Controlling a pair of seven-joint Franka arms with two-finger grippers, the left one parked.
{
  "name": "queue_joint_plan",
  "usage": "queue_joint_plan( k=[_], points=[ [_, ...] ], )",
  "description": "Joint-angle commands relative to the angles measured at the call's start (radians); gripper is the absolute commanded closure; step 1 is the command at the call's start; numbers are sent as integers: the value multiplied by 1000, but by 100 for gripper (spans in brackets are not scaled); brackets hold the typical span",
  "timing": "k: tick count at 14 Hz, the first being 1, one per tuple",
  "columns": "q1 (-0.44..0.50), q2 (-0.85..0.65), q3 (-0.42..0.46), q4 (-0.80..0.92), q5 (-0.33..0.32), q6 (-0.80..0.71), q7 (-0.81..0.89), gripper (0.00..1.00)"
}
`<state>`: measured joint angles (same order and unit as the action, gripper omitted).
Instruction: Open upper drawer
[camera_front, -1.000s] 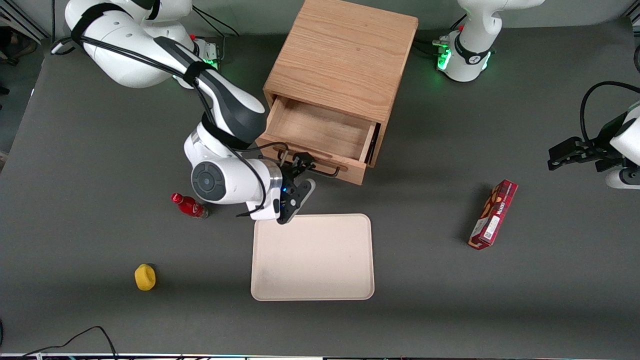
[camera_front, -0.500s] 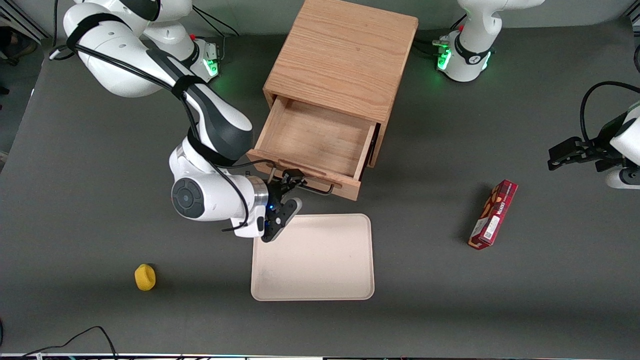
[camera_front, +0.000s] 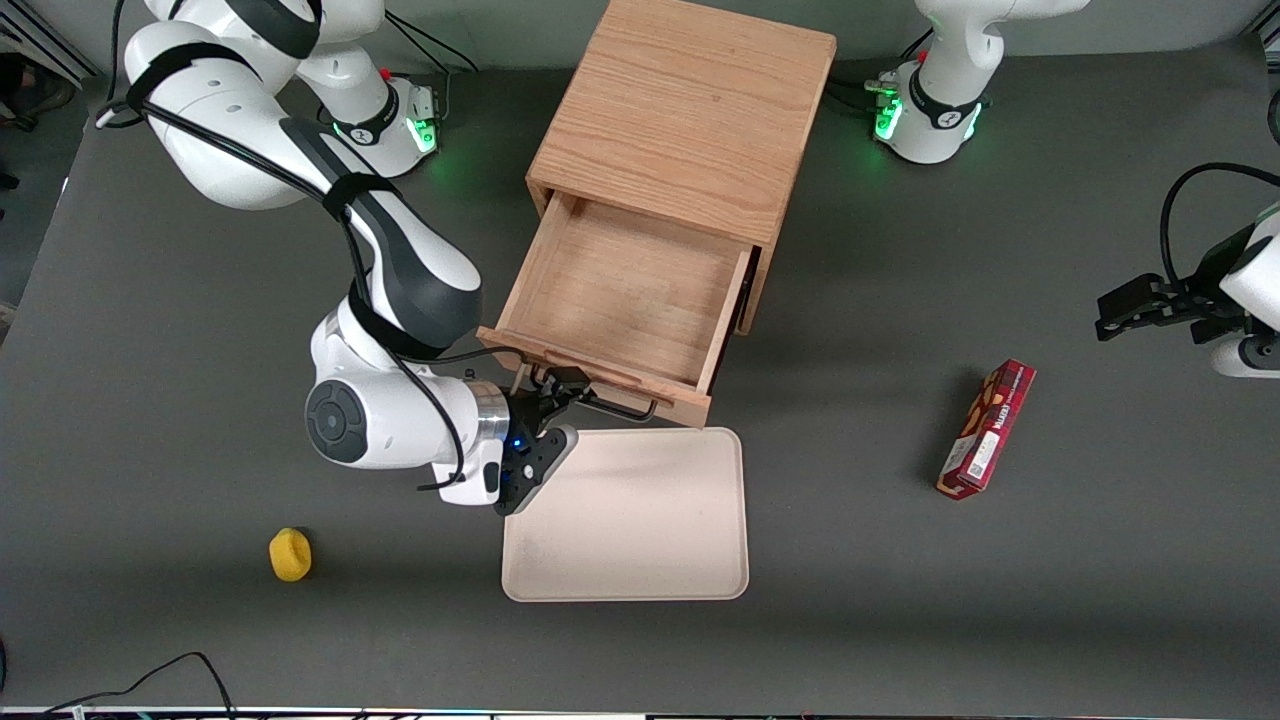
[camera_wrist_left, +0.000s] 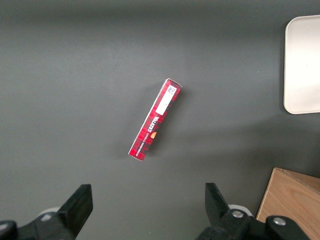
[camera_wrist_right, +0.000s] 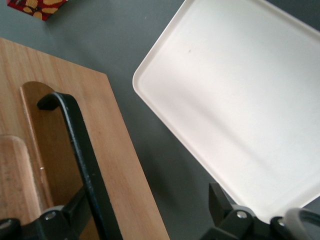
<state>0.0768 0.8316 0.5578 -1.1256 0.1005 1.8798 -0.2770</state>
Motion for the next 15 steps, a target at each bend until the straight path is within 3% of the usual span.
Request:
queue_joint_plan(
  k=[1,6,10,15],
  points=[
    [9,47,-27,89,-24,-24,-72,0],
    [6,57,-78,136,-22,-28,-129,0],
    [5,37,-70,204,-15,-123,-128,0],
    [5,-179,-78,172,-24,-189,-102,0]
  ],
)
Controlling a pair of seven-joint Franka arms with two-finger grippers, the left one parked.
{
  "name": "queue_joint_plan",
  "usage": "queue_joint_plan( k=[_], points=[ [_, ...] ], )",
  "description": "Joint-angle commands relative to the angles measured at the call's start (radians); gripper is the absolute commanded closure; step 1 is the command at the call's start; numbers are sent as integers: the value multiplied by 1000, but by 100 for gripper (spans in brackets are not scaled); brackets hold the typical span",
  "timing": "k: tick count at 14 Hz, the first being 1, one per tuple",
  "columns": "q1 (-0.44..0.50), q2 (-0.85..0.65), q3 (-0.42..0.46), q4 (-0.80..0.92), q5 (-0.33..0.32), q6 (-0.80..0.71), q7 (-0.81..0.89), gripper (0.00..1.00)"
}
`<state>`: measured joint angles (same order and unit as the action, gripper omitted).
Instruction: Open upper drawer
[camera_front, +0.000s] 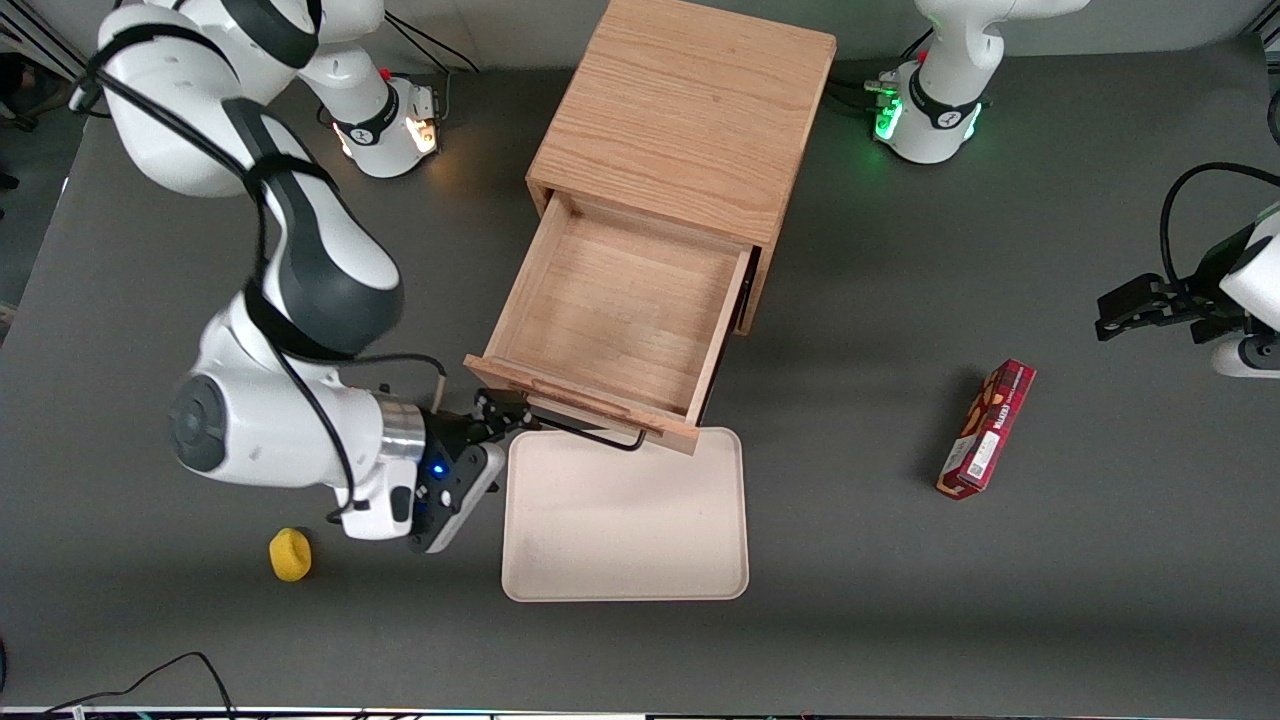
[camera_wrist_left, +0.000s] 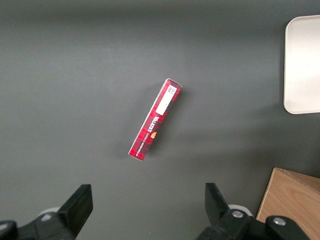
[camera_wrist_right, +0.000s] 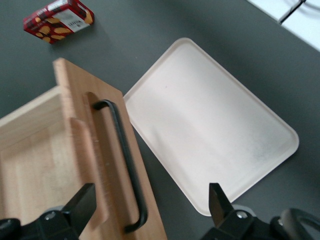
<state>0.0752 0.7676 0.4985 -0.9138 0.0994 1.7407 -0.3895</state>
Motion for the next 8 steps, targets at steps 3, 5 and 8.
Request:
queue_joint_plan(
  k=[3,5,8],
  points=[
    [24,-273,-104,-117,-26,-130,171,0],
    [26,-403,-118,-195,-53,-192,460,0],
    [15,-583,-174,-257,-70,-316,678,0]
  ],
)
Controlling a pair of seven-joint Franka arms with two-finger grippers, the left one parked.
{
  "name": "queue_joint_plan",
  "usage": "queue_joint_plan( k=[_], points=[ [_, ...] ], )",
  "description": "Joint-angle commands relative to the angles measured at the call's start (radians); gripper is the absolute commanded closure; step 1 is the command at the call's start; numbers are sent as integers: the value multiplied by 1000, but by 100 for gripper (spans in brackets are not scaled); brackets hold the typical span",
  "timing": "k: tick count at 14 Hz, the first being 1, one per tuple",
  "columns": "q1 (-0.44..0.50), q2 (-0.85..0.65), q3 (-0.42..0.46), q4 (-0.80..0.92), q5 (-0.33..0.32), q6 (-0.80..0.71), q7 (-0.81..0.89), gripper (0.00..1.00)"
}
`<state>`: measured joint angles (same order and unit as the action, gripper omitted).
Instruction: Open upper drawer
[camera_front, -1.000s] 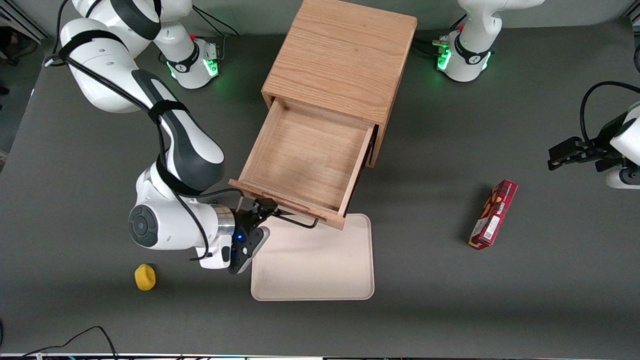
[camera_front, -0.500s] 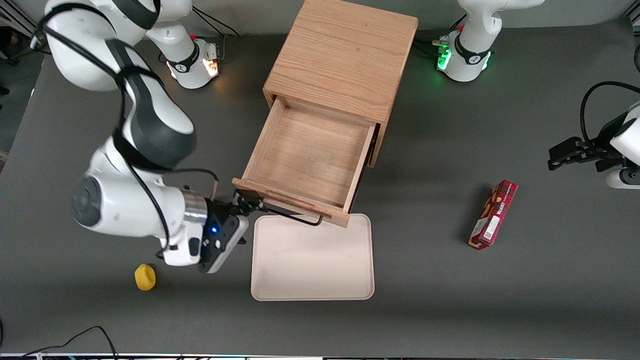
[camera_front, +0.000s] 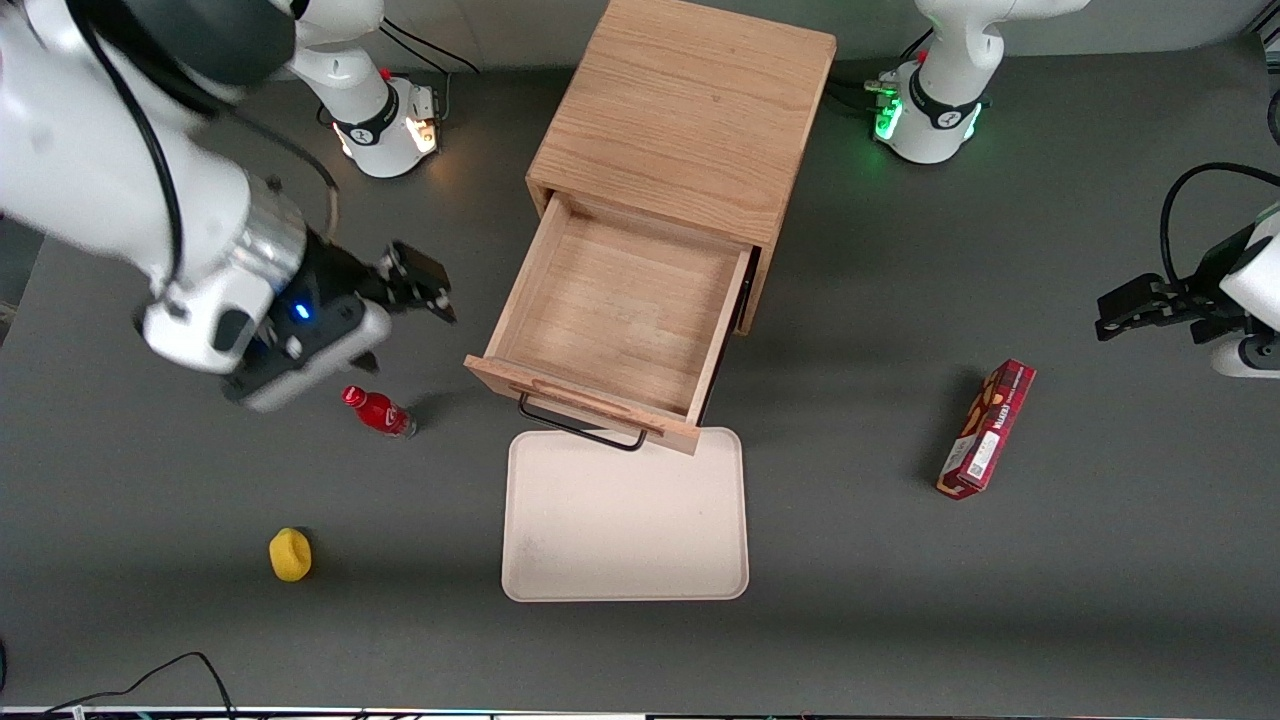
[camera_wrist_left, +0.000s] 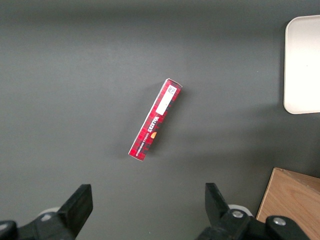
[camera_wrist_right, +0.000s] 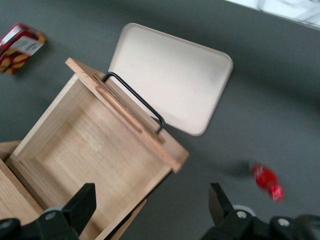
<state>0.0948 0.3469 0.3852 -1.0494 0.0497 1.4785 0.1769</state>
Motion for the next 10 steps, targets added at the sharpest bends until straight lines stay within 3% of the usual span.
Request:
queue_joint_plan(
  k=[1,3,4,8,10],
  points=[
    [-4,-208,-100,-123,-21,-175,114,0],
    [-6,-293,-162,-148,-24,-329,104,0],
    [-6,-355,-193,-232,-27,-337,124,0],
    [-4,-671,-345,-730,-27,-91,133,0],
    [-6,-733,-386,-828,-27,-20,130,0]
  ],
)
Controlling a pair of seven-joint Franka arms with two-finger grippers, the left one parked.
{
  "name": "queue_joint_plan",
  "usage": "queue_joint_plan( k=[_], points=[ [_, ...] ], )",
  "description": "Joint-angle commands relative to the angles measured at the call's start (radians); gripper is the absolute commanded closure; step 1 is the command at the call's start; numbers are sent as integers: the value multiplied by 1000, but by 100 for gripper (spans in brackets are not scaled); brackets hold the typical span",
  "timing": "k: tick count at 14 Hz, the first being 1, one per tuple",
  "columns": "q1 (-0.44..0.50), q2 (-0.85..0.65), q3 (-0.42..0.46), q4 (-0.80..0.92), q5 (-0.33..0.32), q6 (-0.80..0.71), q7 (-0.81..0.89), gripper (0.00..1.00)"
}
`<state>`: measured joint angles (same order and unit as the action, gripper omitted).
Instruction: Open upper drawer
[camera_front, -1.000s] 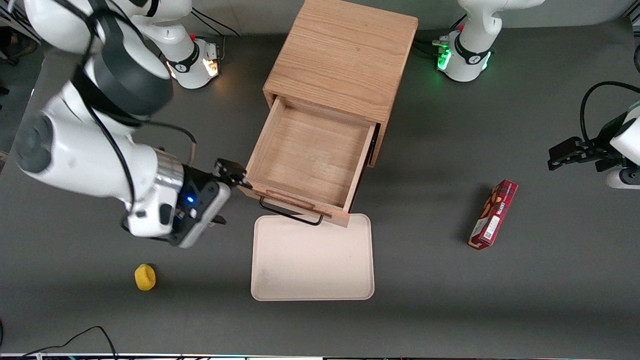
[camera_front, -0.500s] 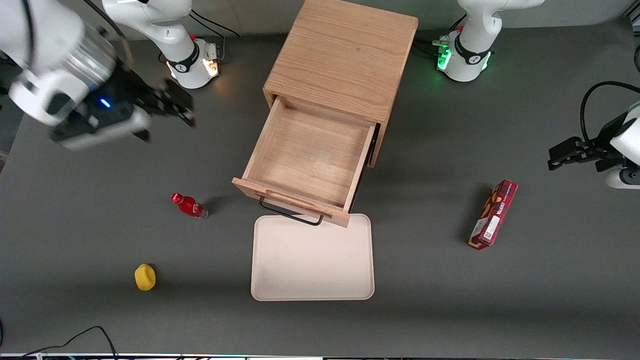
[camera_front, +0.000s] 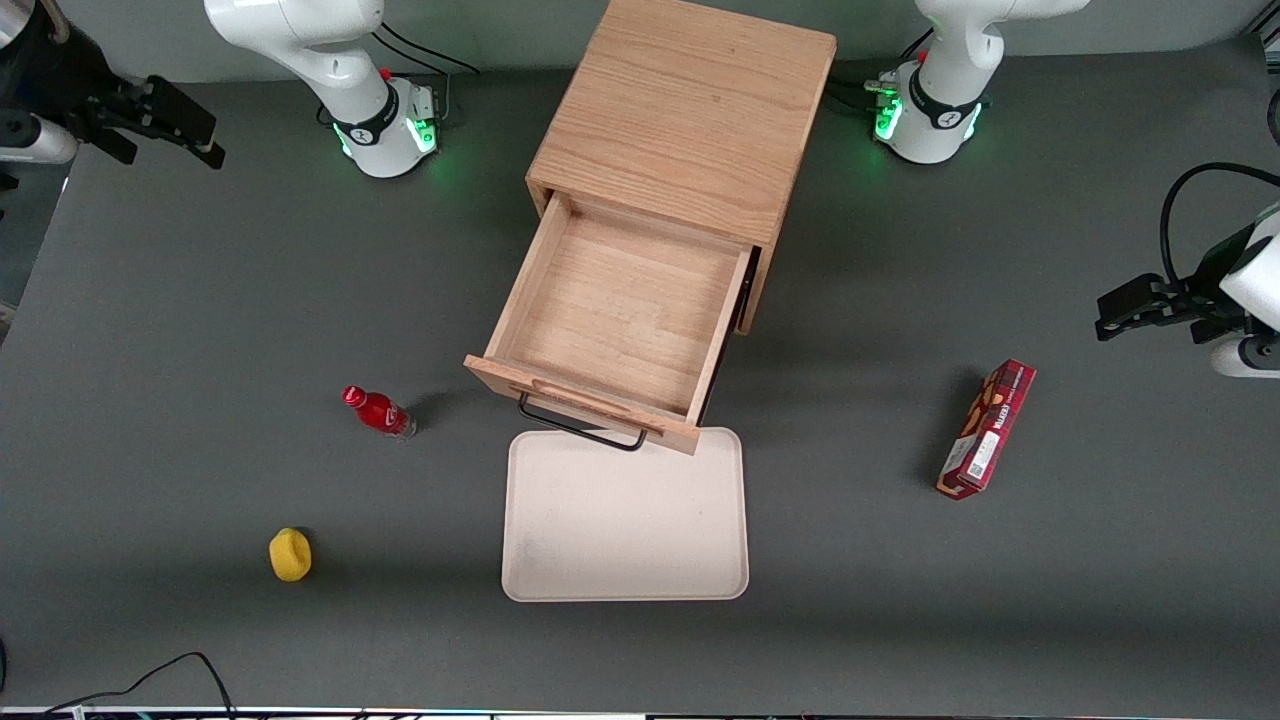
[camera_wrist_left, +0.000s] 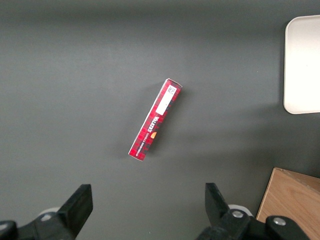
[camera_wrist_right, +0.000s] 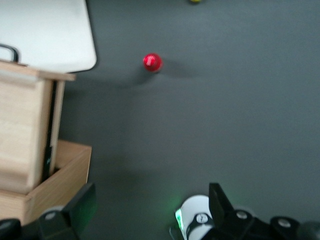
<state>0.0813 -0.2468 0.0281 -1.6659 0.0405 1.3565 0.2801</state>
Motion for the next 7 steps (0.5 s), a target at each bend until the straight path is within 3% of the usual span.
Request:
queue_joint_plan(
  k=[1,7],
  points=[
    [11,-135,-54,-203,-16,99,27,0],
    [8,-114,-115,-132,-18,56,36,0]
  ],
)
